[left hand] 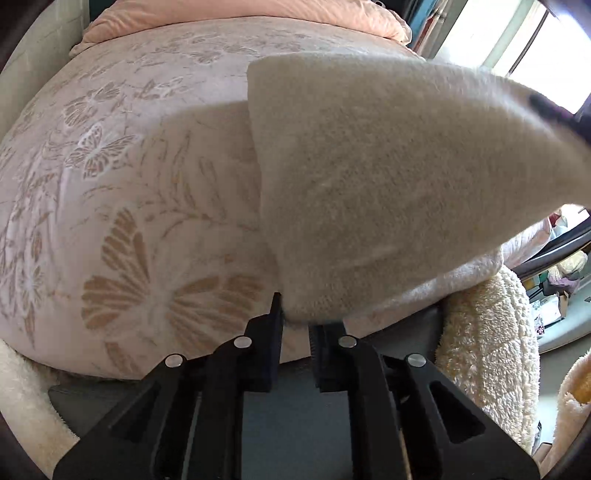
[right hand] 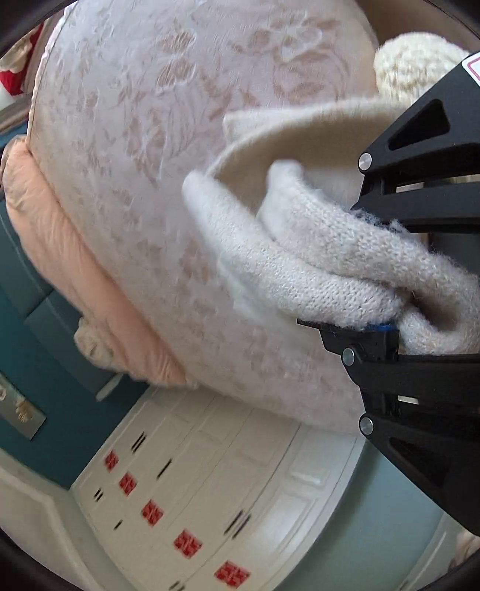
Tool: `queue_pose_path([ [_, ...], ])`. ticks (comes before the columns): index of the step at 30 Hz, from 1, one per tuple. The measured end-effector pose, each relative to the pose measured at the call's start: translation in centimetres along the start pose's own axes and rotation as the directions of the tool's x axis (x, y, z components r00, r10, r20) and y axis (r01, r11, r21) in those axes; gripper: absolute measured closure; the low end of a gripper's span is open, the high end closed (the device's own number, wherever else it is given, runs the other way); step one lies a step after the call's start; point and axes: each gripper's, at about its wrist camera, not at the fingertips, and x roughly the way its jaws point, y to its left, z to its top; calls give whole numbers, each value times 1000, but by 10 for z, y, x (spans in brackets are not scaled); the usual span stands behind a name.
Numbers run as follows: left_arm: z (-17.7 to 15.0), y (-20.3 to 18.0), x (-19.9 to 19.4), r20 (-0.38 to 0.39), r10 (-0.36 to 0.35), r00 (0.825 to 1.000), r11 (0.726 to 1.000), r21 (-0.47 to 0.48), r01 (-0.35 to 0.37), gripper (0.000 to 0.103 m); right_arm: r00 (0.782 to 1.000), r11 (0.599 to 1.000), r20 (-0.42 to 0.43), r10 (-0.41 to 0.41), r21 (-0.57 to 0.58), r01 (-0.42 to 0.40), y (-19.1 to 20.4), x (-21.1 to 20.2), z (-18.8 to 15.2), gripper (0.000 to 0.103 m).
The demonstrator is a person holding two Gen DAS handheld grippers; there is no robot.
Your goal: Fold small clothes
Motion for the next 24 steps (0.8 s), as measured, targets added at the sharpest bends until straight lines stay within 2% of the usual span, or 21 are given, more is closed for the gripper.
queue_pose_path([
  [1,0,-1,3,-6,-3,1000,1000,-2,3,91,993,996,-82,-85,19,86,-24,25,-10,82],
  [2,1,-1,5,-14,-9,1000,1000,-3,8,91,987,992,-132,-94,69,104,-43,41,-20,82],
  [3,1,-3,7,-21,-15,1000,1000,1,15,91,994,992,-102,-39,119,51,-51,37,-28,82],
  [5,0,-7,4,-13,3,1000,1000,23,-2,91,997,987,-72,8,159,4,-50,25,-26,77],
  [7,-1,-7,-3,2,5,1000,1000,19,-5,89,999,987,-54,-8,160,16,-46,12,-26,67],
  [9,0,-4,-17,35,-25,999,1000,-6,25,89,998,987,-50,-23,158,30,-46,3,-22,63],
  [12,2,0,-42,102,-57,993,998,-28,61,79,999,985,-43,-6,174,13,-50,-4,-17,51],
  [14,4,-2,-59,170,-51,984,998,-28,56,55,999,984,-46,15,179,-6,-45,3,-10,42],
  [15,6,-4,-67,208,-36,978,999,-22,41,50,999,986,-53,5,165,4,-42,9,-4,40],
  [16,8,-8,-75,239,-30,971,999,-10,34,45,998,990,-58,-23,140,31,-39,20,2,41],
  [17,11,-12,-81,262,-27,965,1000,7,26,42,996,991,-61,-59,115,66,-35,24,6,47],
  [18,14,-15,-85,274,-25,962,1000,17,21,40,996,993,-56,-74,92,79,-28,24,13,81],
  [19,17,-18,-88,278,-26,960,1000,19,21,37,999,995,-14,-43,88,45,-21,17,20,86],
  [21,22,-18,-92,276,-27,961,1000,7,26,37,992,996,113,52,65,-60,-9,-15,30,87],
  [23,25,-16,-90,265,-24,964,1000,-7,27,36,987,995,153,55,68,-66,-12,-28,34,87],
  [24,25,-14,-88,257,-13,966,1000,-15,17,36,991,996,130,31,82,-42,-22,-23,32,87],
])
